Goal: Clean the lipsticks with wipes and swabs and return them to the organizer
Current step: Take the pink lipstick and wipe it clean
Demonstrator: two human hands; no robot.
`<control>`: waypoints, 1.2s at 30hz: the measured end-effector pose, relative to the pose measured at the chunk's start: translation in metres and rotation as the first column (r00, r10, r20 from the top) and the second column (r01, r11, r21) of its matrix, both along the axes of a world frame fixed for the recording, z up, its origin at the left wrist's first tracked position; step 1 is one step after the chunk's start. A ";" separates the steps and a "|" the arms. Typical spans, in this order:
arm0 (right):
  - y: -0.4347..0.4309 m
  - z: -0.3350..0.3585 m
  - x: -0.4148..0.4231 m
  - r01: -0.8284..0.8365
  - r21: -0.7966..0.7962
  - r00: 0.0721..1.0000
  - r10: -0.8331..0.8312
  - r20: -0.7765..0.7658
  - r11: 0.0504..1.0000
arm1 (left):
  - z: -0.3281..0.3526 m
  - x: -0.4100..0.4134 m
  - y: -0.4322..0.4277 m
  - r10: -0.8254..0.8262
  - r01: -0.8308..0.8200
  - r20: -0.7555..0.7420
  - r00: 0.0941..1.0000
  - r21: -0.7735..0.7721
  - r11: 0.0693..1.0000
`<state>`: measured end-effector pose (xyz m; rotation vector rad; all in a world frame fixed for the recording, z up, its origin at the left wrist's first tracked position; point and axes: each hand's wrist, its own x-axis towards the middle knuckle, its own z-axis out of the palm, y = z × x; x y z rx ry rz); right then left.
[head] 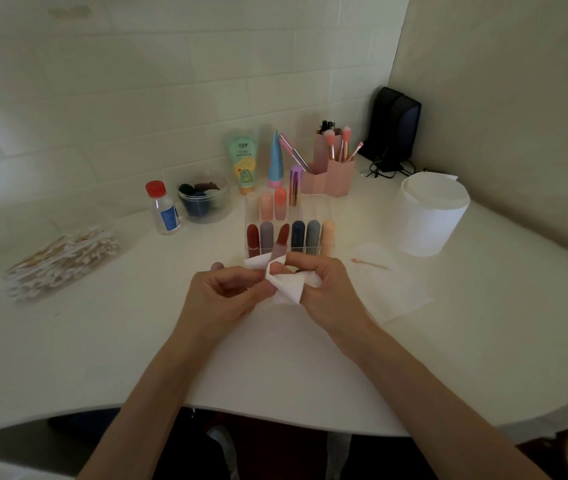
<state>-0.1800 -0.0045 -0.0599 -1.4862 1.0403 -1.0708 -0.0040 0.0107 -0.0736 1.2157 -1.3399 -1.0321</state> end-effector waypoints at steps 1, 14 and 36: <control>0.000 0.000 0.001 0.009 0.003 1.000 -0.009 -0.004 1.000 | -0.001 0.000 0.000 0.032 -0.032 -0.017 0.999 -0.007 0.999; 0.000 0.000 0.002 0.028 -0.023 1.000 -0.028 0.007 0.999 | -0.002 -0.003 -0.001 0.032 -0.030 0.021 0.999 -0.094 0.995; -0.007 -0.011 0.003 0.122 -0.098 0.992 -0.118 0.047 0.988 | -0.012 -0.006 -0.007 0.077 -0.040 0.201 0.977 -0.184 0.982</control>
